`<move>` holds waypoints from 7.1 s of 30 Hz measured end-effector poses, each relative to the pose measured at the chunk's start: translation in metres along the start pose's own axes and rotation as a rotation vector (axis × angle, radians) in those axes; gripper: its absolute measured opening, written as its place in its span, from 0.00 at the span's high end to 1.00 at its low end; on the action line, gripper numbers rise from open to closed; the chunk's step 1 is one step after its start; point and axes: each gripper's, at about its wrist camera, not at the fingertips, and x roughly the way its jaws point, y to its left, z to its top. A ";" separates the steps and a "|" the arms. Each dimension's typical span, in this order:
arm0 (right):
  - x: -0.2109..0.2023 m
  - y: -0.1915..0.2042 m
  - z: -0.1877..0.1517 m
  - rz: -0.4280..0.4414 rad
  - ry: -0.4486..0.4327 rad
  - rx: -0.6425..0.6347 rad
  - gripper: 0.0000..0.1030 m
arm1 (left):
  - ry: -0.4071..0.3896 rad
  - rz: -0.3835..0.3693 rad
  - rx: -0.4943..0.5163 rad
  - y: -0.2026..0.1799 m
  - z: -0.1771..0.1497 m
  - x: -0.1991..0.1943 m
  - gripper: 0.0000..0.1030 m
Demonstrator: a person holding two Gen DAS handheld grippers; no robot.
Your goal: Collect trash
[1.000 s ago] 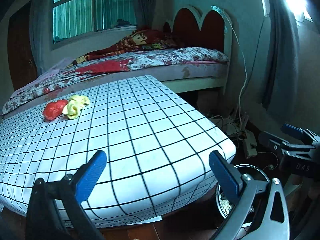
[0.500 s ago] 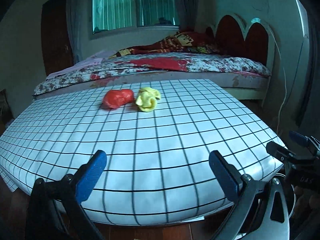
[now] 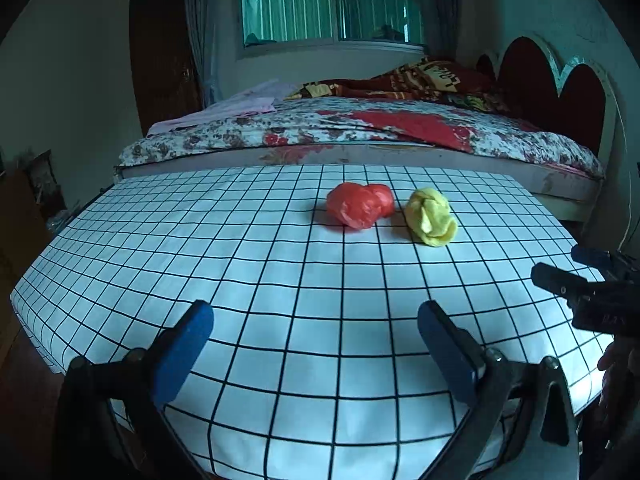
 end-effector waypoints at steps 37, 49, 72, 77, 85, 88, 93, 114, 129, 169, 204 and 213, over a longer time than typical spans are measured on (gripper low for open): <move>0.142 -0.053 0.076 0.045 0.120 -0.047 0.78 | 0.176 -0.258 0.058 -0.066 0.081 0.184 0.55; 0.067 -0.046 0.048 0.042 0.059 -0.053 0.78 | 0.103 -0.232 0.071 -0.078 0.062 0.108 0.56; -0.090 -0.018 0.009 0.017 -0.092 -0.041 0.78 | -0.037 -0.233 0.103 -0.067 0.044 -0.030 0.56; -0.110 -0.021 -0.001 0.023 -0.107 -0.033 0.78 | -0.057 -0.231 0.108 -0.068 0.036 -0.052 0.56; -0.146 -0.035 -0.009 -0.001 -0.164 -0.029 0.78 | -0.105 -0.265 0.095 -0.086 0.038 -0.079 0.56; -0.156 -0.045 -0.015 -0.017 -0.171 -0.015 0.78 | -0.128 -0.287 0.106 -0.099 0.034 -0.089 0.56; -0.170 -0.066 -0.028 -0.042 -0.189 0.016 0.78 | -0.134 -0.317 0.138 -0.120 0.028 -0.094 0.56; -0.214 -0.155 -0.094 -0.201 -0.168 0.156 0.78 | -0.106 -0.492 0.243 -0.219 -0.002 -0.109 0.56; -0.249 -0.206 -0.143 -0.313 -0.137 0.241 0.78 | -0.071 -0.630 0.334 -0.294 -0.023 -0.121 0.56; -0.217 -0.279 -0.297 -0.302 0.173 0.321 0.77 | 0.262 -0.800 0.527 -0.413 -0.162 -0.082 0.54; -0.191 -0.280 -0.293 -0.438 0.251 0.317 0.01 | 0.244 -0.550 0.461 -0.386 -0.171 -0.063 0.01; -0.211 -0.263 -0.273 -0.479 0.177 0.317 0.01 | 0.193 -0.516 0.434 -0.369 -0.149 -0.084 0.01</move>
